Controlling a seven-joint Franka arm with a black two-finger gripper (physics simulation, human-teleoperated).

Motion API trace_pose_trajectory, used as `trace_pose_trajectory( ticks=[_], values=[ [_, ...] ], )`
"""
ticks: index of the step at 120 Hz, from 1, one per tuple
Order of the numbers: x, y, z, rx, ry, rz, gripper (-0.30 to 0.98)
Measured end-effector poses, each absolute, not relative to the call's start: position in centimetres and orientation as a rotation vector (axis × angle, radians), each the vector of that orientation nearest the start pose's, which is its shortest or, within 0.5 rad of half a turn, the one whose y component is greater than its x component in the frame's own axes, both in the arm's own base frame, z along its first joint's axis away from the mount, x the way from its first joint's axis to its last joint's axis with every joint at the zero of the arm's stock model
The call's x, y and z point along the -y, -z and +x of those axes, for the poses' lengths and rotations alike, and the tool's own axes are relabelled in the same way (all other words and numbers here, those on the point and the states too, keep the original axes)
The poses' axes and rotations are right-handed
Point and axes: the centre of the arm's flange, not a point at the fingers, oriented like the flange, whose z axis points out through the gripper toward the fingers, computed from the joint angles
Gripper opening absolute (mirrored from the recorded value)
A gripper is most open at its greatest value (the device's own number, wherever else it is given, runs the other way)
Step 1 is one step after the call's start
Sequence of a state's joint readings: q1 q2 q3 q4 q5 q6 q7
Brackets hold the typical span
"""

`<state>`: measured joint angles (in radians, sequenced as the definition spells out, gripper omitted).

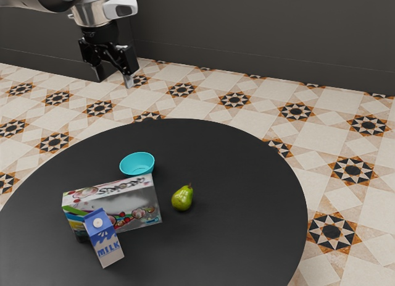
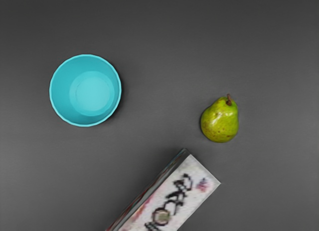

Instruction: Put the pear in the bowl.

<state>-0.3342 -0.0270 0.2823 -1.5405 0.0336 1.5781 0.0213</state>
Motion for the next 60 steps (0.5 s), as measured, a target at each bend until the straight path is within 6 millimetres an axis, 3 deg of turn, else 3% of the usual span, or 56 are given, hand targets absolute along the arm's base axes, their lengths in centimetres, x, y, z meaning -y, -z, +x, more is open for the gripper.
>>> trace_pose_trajectory(
  ticks=[53, 60],
  values=[
    [1.1, -65.7, 55.2, -0.09, 0.114, -3.103, 0.69],
    [1.3, -64.0, 56.5, -0.098, 0.071, -3.095, 0.69]
  ],
)
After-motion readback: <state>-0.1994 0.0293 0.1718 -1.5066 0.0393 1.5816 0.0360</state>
